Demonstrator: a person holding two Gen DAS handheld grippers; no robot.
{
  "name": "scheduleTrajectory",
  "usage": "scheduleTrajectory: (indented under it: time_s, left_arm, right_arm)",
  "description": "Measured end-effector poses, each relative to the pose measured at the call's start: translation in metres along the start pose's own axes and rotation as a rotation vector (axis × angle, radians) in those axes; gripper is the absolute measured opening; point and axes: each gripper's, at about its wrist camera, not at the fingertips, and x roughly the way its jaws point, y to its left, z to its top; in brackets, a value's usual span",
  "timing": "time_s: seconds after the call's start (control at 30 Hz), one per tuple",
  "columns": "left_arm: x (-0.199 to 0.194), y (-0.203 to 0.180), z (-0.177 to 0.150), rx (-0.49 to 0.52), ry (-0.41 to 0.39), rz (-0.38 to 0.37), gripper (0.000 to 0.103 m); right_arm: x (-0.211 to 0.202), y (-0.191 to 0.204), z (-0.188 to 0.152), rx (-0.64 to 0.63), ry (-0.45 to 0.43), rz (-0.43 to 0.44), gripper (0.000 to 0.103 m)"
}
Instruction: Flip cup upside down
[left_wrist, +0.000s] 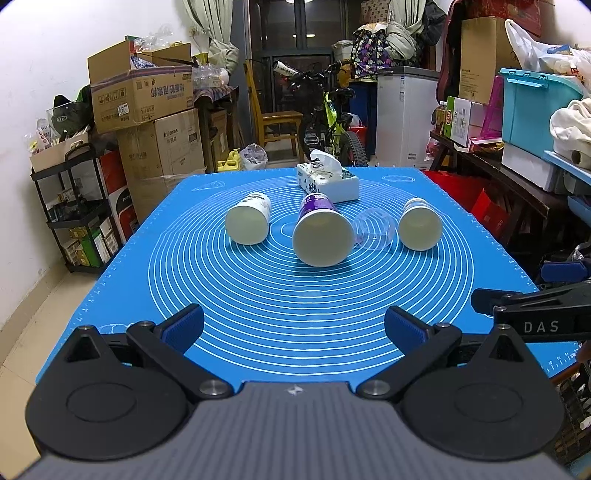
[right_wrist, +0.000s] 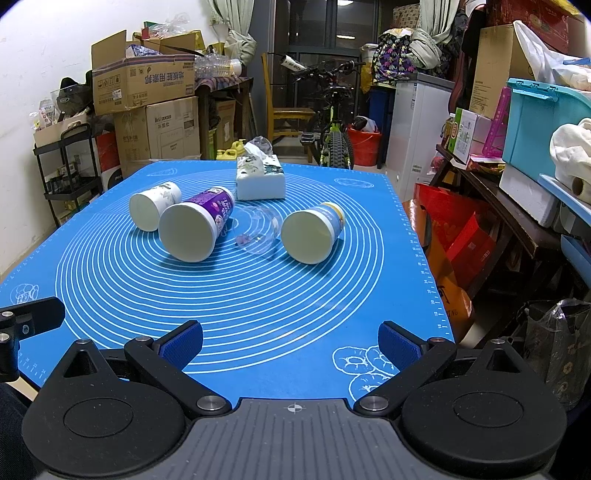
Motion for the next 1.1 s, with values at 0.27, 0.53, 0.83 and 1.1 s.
scheduleTrajectory:
  time_s: [0.27, 0.53, 0.83, 1.1]
  left_arm:
    - [0.0, 0.001, 0.0, -0.002, 0.003, -0.001, 0.102]
    - [0.001, 0.0, 0.0, 0.002, 0.003, 0.003, 0.102]
    - [0.004, 0.001, 0.0, -0.009, 0.01, 0.013, 0.102]
    - [0.037, 0.025, 0.026, -0.029, -0.014, 0.05, 0.102]
  right_arm:
    - [0.0, 0.0, 0.0, 0.0, 0.0, 0.0, 0.1]
    - [0.0, -0.001, 0.0, 0.001, 0.0, 0.001, 0.1]
    - [0.0, -0.003, -0.001, 0.012, -0.001, 0.007, 0.1]
    - [0.017, -0.012, 0.012, 0.055, -0.013, 0.003, 0.1]
